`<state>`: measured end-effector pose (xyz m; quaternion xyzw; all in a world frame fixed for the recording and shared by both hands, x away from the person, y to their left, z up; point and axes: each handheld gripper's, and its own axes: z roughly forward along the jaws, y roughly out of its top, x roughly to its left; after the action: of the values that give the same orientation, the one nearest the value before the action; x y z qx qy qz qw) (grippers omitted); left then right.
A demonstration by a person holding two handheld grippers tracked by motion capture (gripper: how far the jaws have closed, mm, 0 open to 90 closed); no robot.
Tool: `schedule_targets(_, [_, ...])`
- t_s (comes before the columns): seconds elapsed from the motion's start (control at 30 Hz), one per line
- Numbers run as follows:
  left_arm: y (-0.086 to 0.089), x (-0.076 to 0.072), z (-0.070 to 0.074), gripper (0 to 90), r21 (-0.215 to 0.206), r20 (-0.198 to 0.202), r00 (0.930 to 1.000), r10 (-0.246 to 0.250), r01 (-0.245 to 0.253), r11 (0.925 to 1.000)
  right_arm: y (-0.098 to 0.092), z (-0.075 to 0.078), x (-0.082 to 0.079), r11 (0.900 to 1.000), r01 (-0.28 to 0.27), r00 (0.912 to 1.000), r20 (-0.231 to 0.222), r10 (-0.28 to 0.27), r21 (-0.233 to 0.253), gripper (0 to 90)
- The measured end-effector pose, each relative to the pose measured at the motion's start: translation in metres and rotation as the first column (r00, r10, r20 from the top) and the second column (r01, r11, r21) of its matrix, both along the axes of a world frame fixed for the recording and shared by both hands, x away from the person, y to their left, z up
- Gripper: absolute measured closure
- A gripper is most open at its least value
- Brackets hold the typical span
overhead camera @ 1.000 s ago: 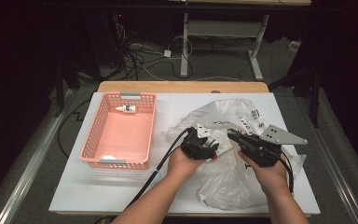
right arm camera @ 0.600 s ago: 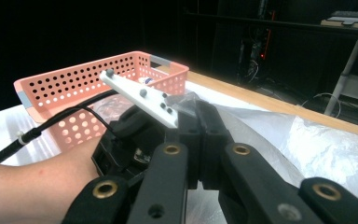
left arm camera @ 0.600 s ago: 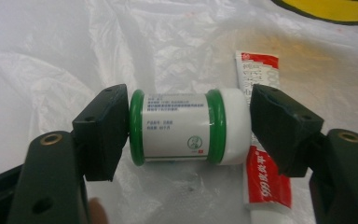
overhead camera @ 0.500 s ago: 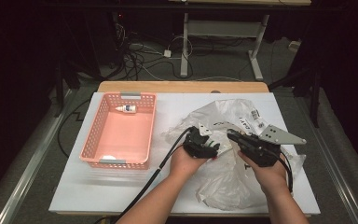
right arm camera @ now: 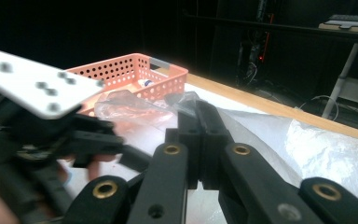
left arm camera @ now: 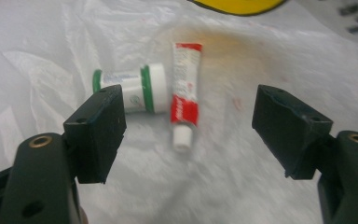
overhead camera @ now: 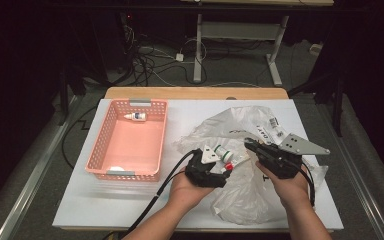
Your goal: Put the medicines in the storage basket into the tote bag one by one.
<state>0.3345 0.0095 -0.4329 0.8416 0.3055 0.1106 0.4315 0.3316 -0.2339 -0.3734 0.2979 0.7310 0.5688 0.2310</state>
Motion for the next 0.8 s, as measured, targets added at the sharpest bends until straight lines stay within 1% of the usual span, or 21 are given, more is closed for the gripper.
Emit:
schedule_targets(0.07, [0.008, -0.009, 0.002, 23.7, -0.006, -0.001, 1.0, -0.006, 0.006, 1.0, 0.0, 0.0, 0.0, 1.0, 0.0, 1.0, 0.0, 0.0, 0.0, 90.0])
schedule_targets(0.13, [0.017, -0.017, 0.003, 23.7, -0.031, -0.012, 0.9999, -0.007, 0.007, 0.9995, 0.0, 0.0, 0.0, 1.0, 0.002, 1.0, -0.002, -0.002, 0.0, 90.0])
schedule_targets(0.2, [0.026, -0.025, 0.004, 24.0, -0.025, -0.006, 1.0, -0.007, 0.007, 0.9997, 0.0, 0.001, -0.001, 1.0, 0.001, 1.0, 0.0, -0.001, -0.001, 90.0])
schedule_targets(0.37, [0.057, -0.037, 0.007, 24.2, -0.044, -0.001, 0.9996, 0.028, -0.028, 0.9986, 0.0, 0.001, -0.001, 1.0, 0.003, 1.0, 0.0, -0.003, 0.002, 90.0])
schedule_targets(0.5, [0.078, -0.043, 0.006, 24.3, -0.049, 0.005, 0.9986, 0.053, -0.053, 0.9974, 0.0, 0.001, -0.001, 1.0, 0.0, 1.0, 0.001, 0.0, -0.004, 90.0])
schedule_targets(0.57, [0.09, -0.046, 0.007, 26.8, -0.066, 0.005, 0.998, 0.063, -0.063, 0.9958, 0.0, 0.001, -0.001, 1.0, 0.001, 1.0, -0.001, -0.001, -0.003, 90.0])
schedule_targets(0.63, [0.102, -0.048, 0.01, 29.7, -0.079, 0.016, 0.9965, 0.082, -0.08, 0.9937, 0.0, 0.001, -0.001, 1.0, 0.002, 1.0, 0.003, -0.002, -0.003, 90.0])
schedule_targets(0.7, [0.113, -0.047, 0.014, 33.2, -0.08, 0.019, 0.9945, 0.103, -0.101, 0.9916, -0.001, 0.001, -0.001, 1.0, 0.004, 1.0, 0.001, -0.004, -0.001, 90.0])
schedule_targets(0.77, [0.125, -0.044, 0.017, 37.4, -0.086, 0.017, 0.9911, 0.132, -0.13, 0.9878, -0.001, 0.001, -0.001, 1.0, 0.005, 1.0, -0.001, -0.005, 0.001, 90.0])
schedule_targets(0.8, [0.13, -0.043, 0.018, 38.0, -0.084, 0.022, 0.9886, 0.149, -0.147, 0.9856, -0.001, 0.001, -0.001, 1.0, 0.005, 1.0, -0.003, -0.005, 0.004, 90.0])
